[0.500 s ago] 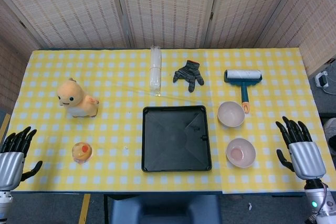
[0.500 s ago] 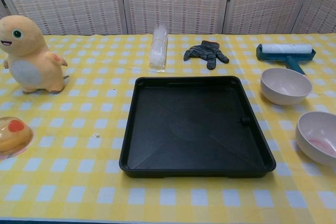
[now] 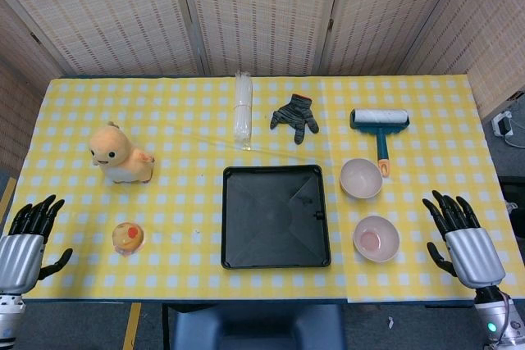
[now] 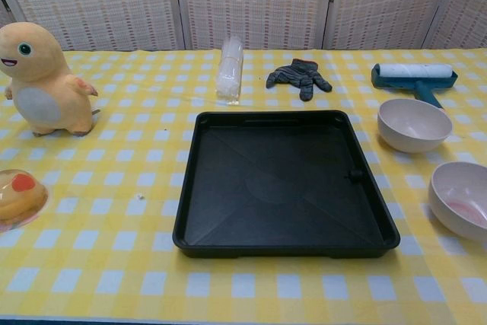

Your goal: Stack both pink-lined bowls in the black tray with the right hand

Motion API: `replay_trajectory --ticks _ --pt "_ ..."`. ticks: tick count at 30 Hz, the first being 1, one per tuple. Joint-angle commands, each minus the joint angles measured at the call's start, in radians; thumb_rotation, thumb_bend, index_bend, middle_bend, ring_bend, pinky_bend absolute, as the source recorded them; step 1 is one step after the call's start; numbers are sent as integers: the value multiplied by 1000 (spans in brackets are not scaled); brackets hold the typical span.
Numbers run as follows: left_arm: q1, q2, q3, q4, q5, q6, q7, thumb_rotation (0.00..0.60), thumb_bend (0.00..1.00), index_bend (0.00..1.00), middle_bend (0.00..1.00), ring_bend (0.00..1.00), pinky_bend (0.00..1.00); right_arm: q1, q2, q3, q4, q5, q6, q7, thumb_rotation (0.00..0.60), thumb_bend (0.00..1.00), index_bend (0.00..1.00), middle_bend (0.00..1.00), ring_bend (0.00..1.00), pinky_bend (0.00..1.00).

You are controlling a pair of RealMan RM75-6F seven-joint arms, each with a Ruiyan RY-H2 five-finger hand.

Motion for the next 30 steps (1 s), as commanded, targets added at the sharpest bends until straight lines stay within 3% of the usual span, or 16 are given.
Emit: replay_trajectory --ticks 1,7,14,30 --pt "-2 1 1 4 -1 -5 -6 600 316 0 77 123 108 1 15 -42 9 -63 -6 19 600 445 13 0 0 0" --pt "5 15 1 -3 -5 4 -24 600 316 0 76 123 108 -16 -7 -78 57 -127 17 -12 600 445 168 0 0 0" --pt "18 26 9 -11 10 26 -31 600 317 0 76 122 106 6 -75 -87 161 -116 -51 6 600 445 312 0 0 0" --pt "12 37 19 -19 16 5 -53 600 316 0 76 122 106 79 -168 -69 237 -66 -189 -35 600 444 386 0 0 0"
